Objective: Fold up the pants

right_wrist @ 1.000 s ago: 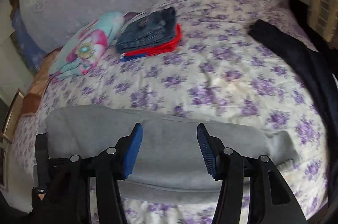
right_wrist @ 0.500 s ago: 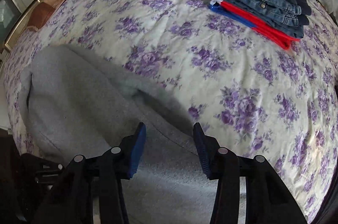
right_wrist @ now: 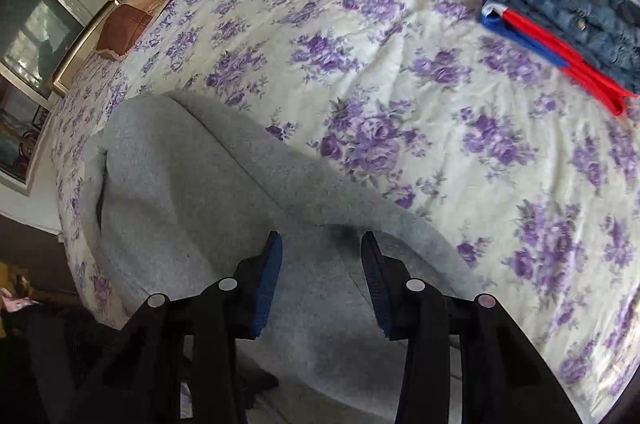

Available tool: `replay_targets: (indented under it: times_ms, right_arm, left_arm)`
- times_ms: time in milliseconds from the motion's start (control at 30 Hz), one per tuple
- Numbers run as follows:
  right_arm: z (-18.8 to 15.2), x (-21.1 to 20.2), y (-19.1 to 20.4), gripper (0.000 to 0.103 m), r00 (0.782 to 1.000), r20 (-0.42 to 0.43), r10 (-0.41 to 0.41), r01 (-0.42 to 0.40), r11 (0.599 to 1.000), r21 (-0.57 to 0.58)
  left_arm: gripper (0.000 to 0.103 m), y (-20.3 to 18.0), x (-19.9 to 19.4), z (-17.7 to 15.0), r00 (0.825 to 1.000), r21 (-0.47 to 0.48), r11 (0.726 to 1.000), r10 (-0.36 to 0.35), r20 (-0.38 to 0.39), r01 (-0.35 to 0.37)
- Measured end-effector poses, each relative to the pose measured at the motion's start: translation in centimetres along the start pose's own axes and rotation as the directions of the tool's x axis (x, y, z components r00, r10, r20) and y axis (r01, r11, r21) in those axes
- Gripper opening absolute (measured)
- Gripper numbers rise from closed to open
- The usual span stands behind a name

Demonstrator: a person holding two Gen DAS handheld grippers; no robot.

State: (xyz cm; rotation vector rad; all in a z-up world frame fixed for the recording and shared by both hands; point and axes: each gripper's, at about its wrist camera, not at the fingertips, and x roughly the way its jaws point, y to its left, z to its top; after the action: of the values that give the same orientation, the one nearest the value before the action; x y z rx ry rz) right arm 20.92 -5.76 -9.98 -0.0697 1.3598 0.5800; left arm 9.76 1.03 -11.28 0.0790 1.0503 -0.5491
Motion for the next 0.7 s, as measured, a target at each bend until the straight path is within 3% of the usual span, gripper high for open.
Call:
replay_targets:
  times_ms: [67,133,200,300,367,467,500,700]
  right_arm:
    - [0.2,1.1,-0.2,0.041,1.000,-0.008,0.015,-0.015,1.000,0.016]
    - [-0.1,0.8,0.7,0.017,0.999,0.025,-0.023,0.024,0.999,-0.029]
    - [0.2,-0.5,1.7,0.013,0.994,0.070,-0.083,0.088,0.994,-0.069]
    - [2.5,-3.5,0.8,0.012,0.978,0.162,-0.129,0.134,0.991,-0.019]
    - [4.1,-2.9,0.1,0.012,0.981,0.139,-0.134,0.135,0.991,0.005]
    - [5.3,2.6,-1.7,0.012,0.988,0.001,-0.155,0.155,0.988,0.009]
    - [5.4,3.3,-2.5,0.012,0.992,0.025,-0.124,0.123,0.992,0.029]
    - [5.7,1.1,-3.6,0.016,0.999,-0.046,-0.008,0.013,0.994,0.108]
  left_arm:
    - [0.001,0.0,0.0,0.0,1.000,0.001,1.000,-0.001,0.001,0.001]
    - [0.001,0.1,0.0,0.0,1.000,0.000,1.000,-0.003,0.001,0.003]
    - [0.001,0.1,-0.1,0.0,1.000,-0.001,1.000,-0.005,0.000,0.005]
    - [0.001,0.2,-0.2,0.0,1.000,-0.004,1.000,-0.006,-0.001,0.006]
    - [0.001,0.1,-0.2,0.1,1.000,-0.004,1.000,0.001,0.005,-0.001]
    - [0.001,0.1,-0.1,0.1,1.000,-0.008,1.000,0.001,0.002,-0.001]
    - [0.001,0.2,-0.1,0.2,1.000,-0.013,1.000,-0.004,0.001,0.004]
    - [0.001,1.4,0.1,0.6,0.999,-0.053,0.997,-0.047,-0.008,0.047]
